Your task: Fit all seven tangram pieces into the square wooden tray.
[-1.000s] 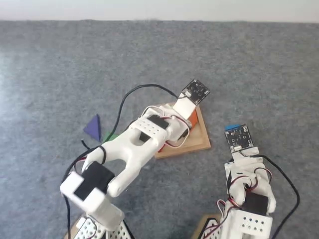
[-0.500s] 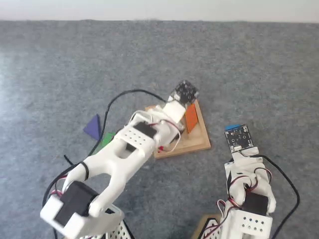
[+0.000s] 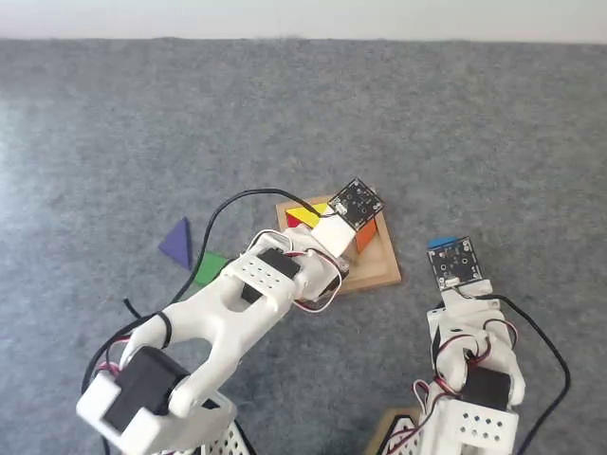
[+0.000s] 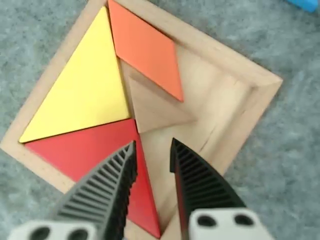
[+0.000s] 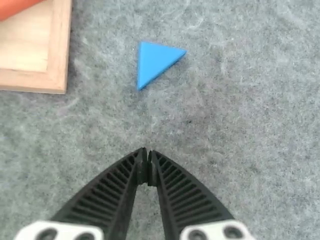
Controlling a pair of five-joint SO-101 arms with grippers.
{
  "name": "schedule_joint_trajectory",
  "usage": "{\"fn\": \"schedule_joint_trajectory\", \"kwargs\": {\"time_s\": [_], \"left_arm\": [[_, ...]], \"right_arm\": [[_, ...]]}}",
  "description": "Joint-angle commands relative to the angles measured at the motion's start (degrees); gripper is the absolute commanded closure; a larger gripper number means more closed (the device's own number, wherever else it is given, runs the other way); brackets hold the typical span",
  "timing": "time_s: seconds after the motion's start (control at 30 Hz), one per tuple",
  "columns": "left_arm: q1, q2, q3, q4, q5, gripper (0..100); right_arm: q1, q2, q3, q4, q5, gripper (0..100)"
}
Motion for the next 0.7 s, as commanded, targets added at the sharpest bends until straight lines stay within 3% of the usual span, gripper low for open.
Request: {"fn": "schedule_joint_trajectory", "kwargs": {"time_s": [0.0,0.2,0.67], "left_arm": [[-0.18,-2.37,-1.71,-1.67,-0.70,89],[-0.18,-0.62,-2.42,-1.93,-0.70,89],[-2.37,12.40,-17.54,0.79,-0.26,89]], "right_arm": [[-0.22,-0.13,1.05,0.22,0.70,99.1],[-0.40,-0.13,1.05,0.22,0.70,99.1],[-0.48,-0.13,1.05,0.22,0.70,99.0]]}}
